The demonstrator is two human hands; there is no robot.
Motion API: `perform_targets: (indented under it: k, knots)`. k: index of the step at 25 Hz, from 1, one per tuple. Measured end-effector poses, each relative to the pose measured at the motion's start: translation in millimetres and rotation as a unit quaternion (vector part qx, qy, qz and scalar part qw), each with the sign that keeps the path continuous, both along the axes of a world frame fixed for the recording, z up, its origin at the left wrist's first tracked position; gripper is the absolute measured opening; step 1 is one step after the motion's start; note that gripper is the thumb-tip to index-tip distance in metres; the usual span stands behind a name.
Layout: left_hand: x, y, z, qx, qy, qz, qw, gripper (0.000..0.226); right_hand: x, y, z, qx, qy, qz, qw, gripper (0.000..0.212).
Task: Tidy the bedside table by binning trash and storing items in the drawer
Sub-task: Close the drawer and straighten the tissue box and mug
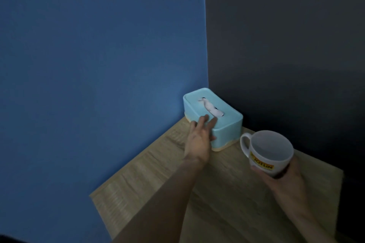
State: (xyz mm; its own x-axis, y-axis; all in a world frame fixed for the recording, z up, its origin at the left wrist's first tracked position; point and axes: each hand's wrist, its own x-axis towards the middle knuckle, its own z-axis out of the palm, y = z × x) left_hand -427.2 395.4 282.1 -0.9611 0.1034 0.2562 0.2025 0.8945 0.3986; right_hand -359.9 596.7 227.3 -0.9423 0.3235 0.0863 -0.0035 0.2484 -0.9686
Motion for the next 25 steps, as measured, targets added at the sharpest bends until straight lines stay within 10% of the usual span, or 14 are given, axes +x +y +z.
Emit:
perform_targets:
  k: [25]
  knots:
    - [-35, 32, 9, -0.037, -0.061, -0.005, 0.997, 0.063, -46, -13, 0, 0.03, 0.001, -0.04, 0.999, 0.097]
